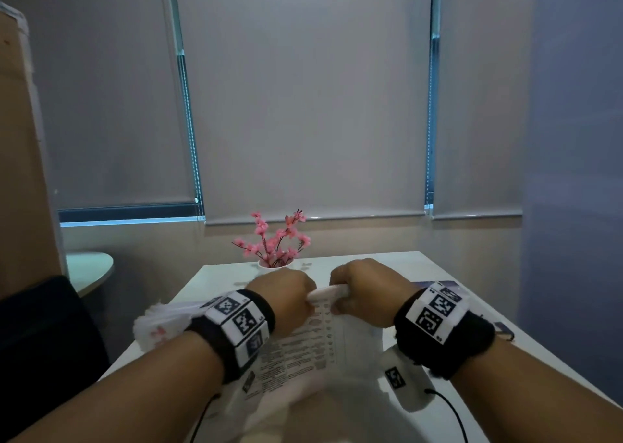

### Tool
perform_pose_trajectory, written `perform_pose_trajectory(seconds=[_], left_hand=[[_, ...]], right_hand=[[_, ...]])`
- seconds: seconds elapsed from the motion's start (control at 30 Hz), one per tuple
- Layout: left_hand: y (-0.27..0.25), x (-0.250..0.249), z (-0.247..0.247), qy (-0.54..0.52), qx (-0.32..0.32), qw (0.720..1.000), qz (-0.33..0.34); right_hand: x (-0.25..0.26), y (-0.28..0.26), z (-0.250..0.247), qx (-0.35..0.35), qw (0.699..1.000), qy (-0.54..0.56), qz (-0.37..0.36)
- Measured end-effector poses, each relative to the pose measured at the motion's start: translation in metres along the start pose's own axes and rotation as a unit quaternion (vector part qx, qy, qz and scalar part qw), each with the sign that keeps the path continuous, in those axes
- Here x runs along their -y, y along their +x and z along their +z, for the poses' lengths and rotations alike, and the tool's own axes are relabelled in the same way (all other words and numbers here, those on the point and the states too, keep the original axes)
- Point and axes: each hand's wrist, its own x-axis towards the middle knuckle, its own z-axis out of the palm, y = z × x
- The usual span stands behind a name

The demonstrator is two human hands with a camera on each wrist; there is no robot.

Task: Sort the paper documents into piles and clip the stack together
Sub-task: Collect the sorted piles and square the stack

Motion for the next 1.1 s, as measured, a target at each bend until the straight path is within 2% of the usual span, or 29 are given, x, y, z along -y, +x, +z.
perform_pose_trajectory(seconds=[0.07, 0.17, 0.23, 0.37, 0.43, 0.47, 0.53, 0.57, 0.6, 0.63, 0.7, 0.73, 0.83, 0.9, 1.0, 1.07, 1.1], left_hand=[[-0.006, 0.011, -0.008, -0.039, -0.042, 0.998, 0.004], [-0.021, 0.030, -0.028, -0.165, -0.109, 0.980, 0.002], [-0.029, 0.044, -0.038, -0.252, -0.152, 0.956, 0.004], [-0.039, 0.063, -0.033, -0.362, -0.204, 0.910, -0.011], [-0.041, 0.070, -0.021, -0.425, -0.226, 0.876, -0.034], [-0.041, 0.074, -0.015, -0.453, -0.238, 0.858, -0.043], [-0.039, 0.080, -0.004, -0.507, -0.270, 0.816, -0.061], [-0.038, 0.081, 0.002, -0.535, -0.284, 0.792, -0.074], [-0.037, 0.081, 0.008, -0.562, -0.295, 0.767, -0.090], [-0.038, 0.079, 0.014, -0.582, -0.305, 0.747, -0.103], [-0.038, 0.070, 0.025, -0.603, -0.330, 0.715, -0.125], [-0.037, 0.065, 0.029, -0.605, -0.350, 0.703, -0.130], [-0.030, 0.050, 0.027, -0.603, -0.393, 0.683, -0.125], [-0.024, 0.050, 0.028, -0.622, -0.389, 0.670, -0.118], [-0.022, 0.061, 0.045, -0.649, -0.334, 0.670, -0.136], [-0.024, 0.068, 0.061, -0.643, -0.303, 0.687, -0.153], [-0.025, 0.070, 0.066, -0.631, -0.295, 0.700, -0.157]], right_hand=[[-0.009, -0.001, -0.002, -0.067, 0.991, 0.114, 0.015], [-0.027, -0.001, 0.001, -0.145, 0.951, 0.273, 0.029], [-0.034, -0.002, 0.005, -0.170, 0.920, 0.349, 0.048], [-0.033, 0.001, 0.011, -0.190, 0.883, 0.426, 0.056], [-0.031, 0.002, 0.018, -0.219, 0.842, 0.489, 0.069], [-0.030, 0.003, 0.023, -0.224, 0.810, 0.537, 0.079], [-0.022, 0.003, 0.037, -0.196, 0.735, 0.643, 0.093], [-0.015, 0.002, 0.045, -0.165, 0.713, 0.674, 0.095], [-0.009, 0.002, 0.054, -0.143, 0.710, 0.682, 0.098], [-0.002, 0.002, 0.061, -0.138, 0.723, 0.669, 0.101], [0.014, 0.004, 0.068, -0.176, 0.767, 0.607, 0.108], [0.021, 0.007, 0.068, -0.204, 0.783, 0.578, 0.109], [0.039, 0.019, 0.063, -0.275, 0.804, 0.516, 0.106], [0.042, 0.023, 0.060, -0.286, 0.817, 0.489, 0.107], [0.034, 0.016, 0.069, -0.226, 0.834, 0.478, 0.161], [0.026, 0.007, 0.076, -0.201, 0.831, 0.485, 0.187], [0.022, 0.005, 0.075, -0.211, 0.825, 0.491, 0.187]])
